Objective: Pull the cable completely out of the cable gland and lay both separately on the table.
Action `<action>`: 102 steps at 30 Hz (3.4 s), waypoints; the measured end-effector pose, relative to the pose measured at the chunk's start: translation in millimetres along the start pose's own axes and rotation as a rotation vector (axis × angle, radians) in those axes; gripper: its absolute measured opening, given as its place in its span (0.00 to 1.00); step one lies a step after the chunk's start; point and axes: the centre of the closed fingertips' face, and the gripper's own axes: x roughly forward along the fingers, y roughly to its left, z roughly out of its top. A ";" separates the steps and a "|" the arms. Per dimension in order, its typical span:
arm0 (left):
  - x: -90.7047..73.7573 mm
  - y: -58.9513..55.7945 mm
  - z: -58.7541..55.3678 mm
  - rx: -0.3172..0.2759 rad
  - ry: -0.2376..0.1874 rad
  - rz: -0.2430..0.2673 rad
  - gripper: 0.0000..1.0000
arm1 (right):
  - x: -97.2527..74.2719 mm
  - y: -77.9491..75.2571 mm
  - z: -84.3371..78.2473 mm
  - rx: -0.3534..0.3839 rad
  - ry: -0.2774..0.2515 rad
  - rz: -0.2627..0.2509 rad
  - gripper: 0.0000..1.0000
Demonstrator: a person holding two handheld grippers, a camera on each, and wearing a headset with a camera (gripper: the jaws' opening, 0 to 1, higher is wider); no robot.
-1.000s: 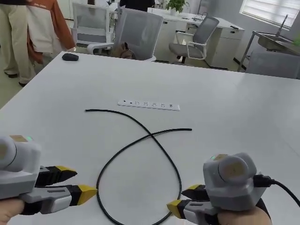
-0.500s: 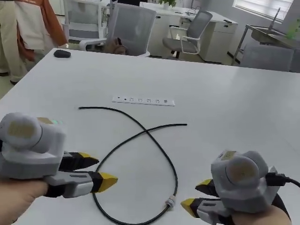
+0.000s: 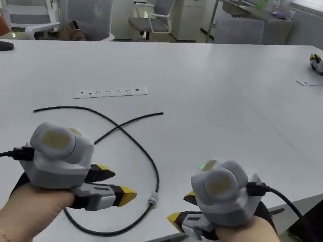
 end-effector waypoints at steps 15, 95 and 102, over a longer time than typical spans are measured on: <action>91.5 4.7 -48.9 0.150 0.192 -0.006 0.35 | -1.1 -3.5 -0.1 -0.002 -0.005 -0.017 0.29; -92.5 -18.2 -59.3 0.807 0.314 -0.087 0.17 | 20.6 135.7 87.2 -0.747 0.013 0.794 0.28; -90.6 -20.0 -62.6 0.804 0.302 -0.113 0.17 | 25.3 141.8 89.2 -0.732 0.020 0.862 0.17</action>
